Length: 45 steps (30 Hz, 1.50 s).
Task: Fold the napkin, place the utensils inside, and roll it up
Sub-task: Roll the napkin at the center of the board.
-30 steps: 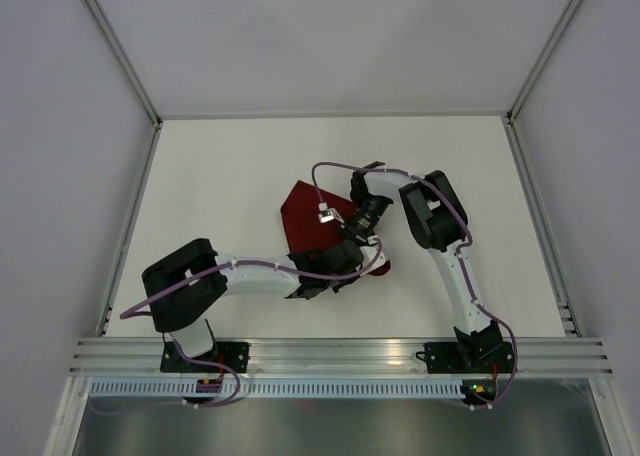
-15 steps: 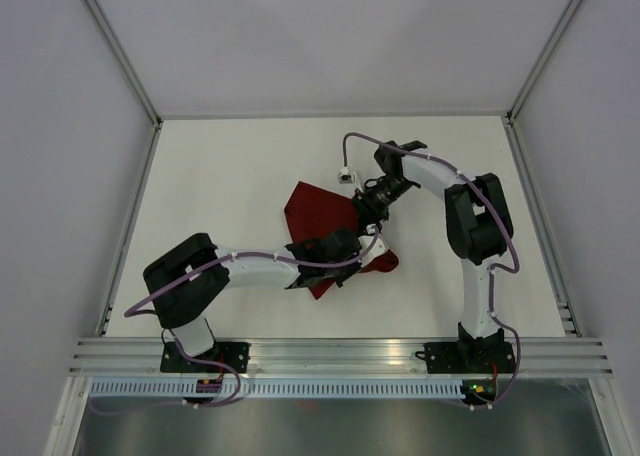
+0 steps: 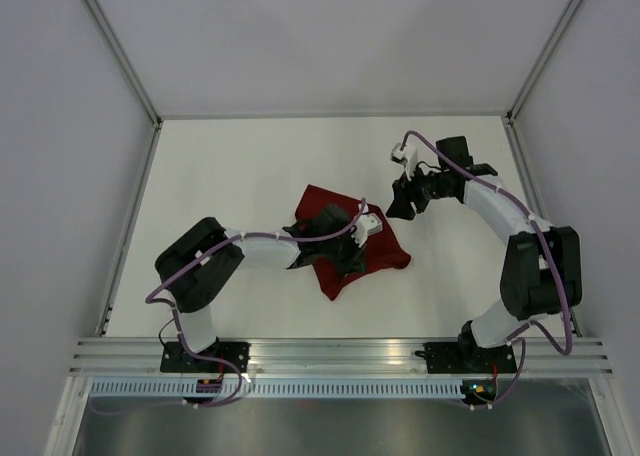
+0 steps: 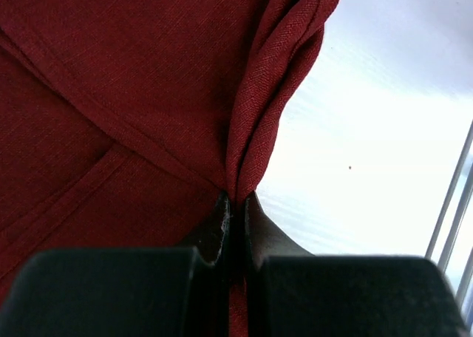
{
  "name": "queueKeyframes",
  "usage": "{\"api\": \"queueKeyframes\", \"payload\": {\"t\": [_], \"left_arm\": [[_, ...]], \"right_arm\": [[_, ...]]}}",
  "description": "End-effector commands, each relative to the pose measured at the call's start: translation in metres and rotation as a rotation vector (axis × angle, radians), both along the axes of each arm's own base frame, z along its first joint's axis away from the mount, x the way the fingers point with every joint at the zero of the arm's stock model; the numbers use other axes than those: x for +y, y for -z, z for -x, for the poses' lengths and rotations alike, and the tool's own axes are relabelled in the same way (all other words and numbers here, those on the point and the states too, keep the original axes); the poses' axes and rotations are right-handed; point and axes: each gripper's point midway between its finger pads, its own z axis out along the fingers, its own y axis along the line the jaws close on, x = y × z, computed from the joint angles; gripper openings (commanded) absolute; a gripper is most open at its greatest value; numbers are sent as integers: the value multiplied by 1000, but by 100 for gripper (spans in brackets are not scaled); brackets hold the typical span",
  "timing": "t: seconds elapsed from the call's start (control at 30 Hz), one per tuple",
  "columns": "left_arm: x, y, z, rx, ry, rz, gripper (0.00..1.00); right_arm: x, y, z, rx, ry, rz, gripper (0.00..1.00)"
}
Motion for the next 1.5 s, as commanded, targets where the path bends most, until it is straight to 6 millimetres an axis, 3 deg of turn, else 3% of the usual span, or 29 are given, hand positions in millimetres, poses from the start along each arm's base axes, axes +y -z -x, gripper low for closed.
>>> {"api": "queueKeyframes", "payload": {"t": [0.0,0.23,0.43,0.53,0.87,1.47], "left_arm": [[50,59,54,378,20,-167,2],[55,61,50,470,32,-213,2],[59,60,43,532,28,-221,2],[59,62,41,580,27,-206,2],[60,70,35,704,20,-188,2],[64,80,30,818,13,-194,2]], "right_arm": [[1,-22,-5,-231,-13,-3,60],[4,-25,24,-347,-115,-4,59],[24,-6,77,-488,-329,79,60],[35,13,102,-533,-431,128,62],[38,60,116,-662,-518,252,68],[68,81,140,-882,-605,332,70]]}}
